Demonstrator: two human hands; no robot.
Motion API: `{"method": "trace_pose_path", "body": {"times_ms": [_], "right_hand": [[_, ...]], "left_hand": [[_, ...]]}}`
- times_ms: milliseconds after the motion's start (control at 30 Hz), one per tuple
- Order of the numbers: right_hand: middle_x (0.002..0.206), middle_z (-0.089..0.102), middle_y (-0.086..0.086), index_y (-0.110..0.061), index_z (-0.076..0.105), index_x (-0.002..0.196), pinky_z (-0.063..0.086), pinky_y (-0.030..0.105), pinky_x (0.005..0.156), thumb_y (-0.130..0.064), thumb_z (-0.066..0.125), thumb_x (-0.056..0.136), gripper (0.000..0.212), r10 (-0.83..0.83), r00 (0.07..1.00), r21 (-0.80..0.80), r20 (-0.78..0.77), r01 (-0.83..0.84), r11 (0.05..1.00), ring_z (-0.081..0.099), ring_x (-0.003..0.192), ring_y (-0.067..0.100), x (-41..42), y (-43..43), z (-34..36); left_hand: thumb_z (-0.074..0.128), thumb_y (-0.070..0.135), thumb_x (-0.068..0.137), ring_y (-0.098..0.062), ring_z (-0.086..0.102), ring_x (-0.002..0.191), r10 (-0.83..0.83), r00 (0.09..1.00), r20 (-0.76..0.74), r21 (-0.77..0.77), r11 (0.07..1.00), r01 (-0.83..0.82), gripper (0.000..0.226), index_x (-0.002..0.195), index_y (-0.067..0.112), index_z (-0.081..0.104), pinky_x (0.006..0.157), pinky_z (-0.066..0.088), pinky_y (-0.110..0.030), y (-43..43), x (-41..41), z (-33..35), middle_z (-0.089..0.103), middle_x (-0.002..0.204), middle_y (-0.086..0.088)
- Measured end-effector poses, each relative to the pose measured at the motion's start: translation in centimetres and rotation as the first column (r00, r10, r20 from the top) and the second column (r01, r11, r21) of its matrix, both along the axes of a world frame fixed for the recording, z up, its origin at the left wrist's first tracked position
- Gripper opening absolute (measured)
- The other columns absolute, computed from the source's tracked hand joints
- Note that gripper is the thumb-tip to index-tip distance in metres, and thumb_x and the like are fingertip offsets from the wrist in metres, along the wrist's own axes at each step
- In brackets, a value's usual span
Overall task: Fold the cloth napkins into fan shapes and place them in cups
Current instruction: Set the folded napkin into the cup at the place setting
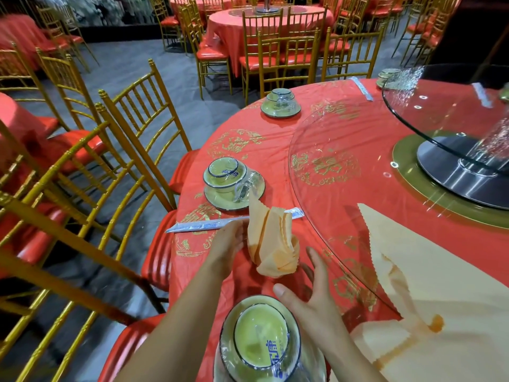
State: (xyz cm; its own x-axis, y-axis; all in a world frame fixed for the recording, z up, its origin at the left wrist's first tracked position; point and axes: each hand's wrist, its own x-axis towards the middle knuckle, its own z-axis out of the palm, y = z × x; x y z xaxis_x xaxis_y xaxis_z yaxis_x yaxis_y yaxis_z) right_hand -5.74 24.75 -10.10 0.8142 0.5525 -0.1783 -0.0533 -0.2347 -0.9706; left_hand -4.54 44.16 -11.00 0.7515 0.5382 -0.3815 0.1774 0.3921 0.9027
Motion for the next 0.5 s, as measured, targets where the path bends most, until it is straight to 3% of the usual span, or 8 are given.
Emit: {"method": "trace_pose_path", "body": {"times_ms": [67,167,233,300,400,500], "right_hand": [[0.149,0.016,-0.019,-0.052,0.01,0.133,0.027,0.02,0.101,-0.073,0.065,0.043,0.107,0.001,1.0,0.011,0.008,-0.001,1.0,0.023,0.136,0.002,-0.1,-0.2,0.1],[0.144,0.02,-0.02,-0.059,0.015,0.123,0.027,0.017,0.098,-0.086,0.06,0.038,0.1,-0.006,0.998,0.006,0.057,0.005,1.0,0.026,0.132,-0.004,-0.3,-1.1,0.3],[0.144,0.021,-0.023,-0.061,0.017,0.123,0.028,0.016,0.101,-0.087,0.056,0.044,0.092,-0.004,0.996,0.011,0.085,0.003,1.0,0.025,0.13,-0.01,-0.6,-2.3,0.4],[0.146,0.019,-0.025,-0.061,0.02,0.123,0.028,0.019,0.108,-0.087,0.053,0.049,0.085,0.006,0.992,0.003,0.129,-0.006,1.0,0.022,0.134,-0.009,-0.8,-3.9,0.7],[0.14,0.014,-0.037,-0.055,0.027,0.122,0.024,0.01,0.104,-0.088,0.045,0.055,0.077,0.018,0.966,-0.035,0.257,-0.009,0.999,0.017,0.133,-0.015,-0.3,-6.9,1.3],[0.141,0.018,-0.033,-0.046,0.033,0.124,0.015,0.0,0.102,-0.071,0.049,0.067,0.064,0.025,0.905,-0.084,0.425,0.012,0.996,0.013,0.13,-0.022,0.6,-11.0,2.1]], "left_hand": [[0.043,0.015,0.094,-0.011,0.063,0.085,0.017,1.0,-0.005,-0.003,1.0,-0.017,0.026,0.088,0.016,0.068,0.09,0.046,-0.029,0.0,-0.1,0.0,0.073,0.079,0.007],[0.043,0.019,0.095,-0.019,0.061,0.091,0.081,0.997,-0.009,-0.029,0.996,-0.082,0.022,0.101,0.009,0.062,0.083,0.046,-0.029,0.4,-0.4,0.0,0.068,0.092,-0.005],[0.043,0.022,0.095,-0.021,0.061,0.089,0.156,0.988,-0.001,-0.046,0.987,-0.156,0.02,0.101,0.01,0.058,0.079,0.046,-0.03,0.5,-1.1,0.3,0.066,0.096,-0.01],[0.043,0.023,0.096,-0.02,0.061,0.085,0.246,0.969,0.03,-0.046,0.969,-0.244,0.019,0.095,0.011,0.058,0.076,0.047,-0.03,0.2,-2.0,1.3,0.065,0.092,-0.01],[0.041,0.021,0.097,-0.017,0.061,0.077,0.344,0.933,0.104,0.005,0.938,-0.347,0.019,0.088,0.014,0.057,0.07,0.045,-0.027,-1.5,-3.5,3.4,0.066,0.078,-0.005],[0.044,0.016,0.096,-0.011,0.062,0.069,0.398,0.897,0.193,0.115,0.899,-0.423,0.016,0.086,0.017,0.057,0.062,0.045,-0.021,-5.2,-5.3,5.7,0.067,0.062,0.004]]}}
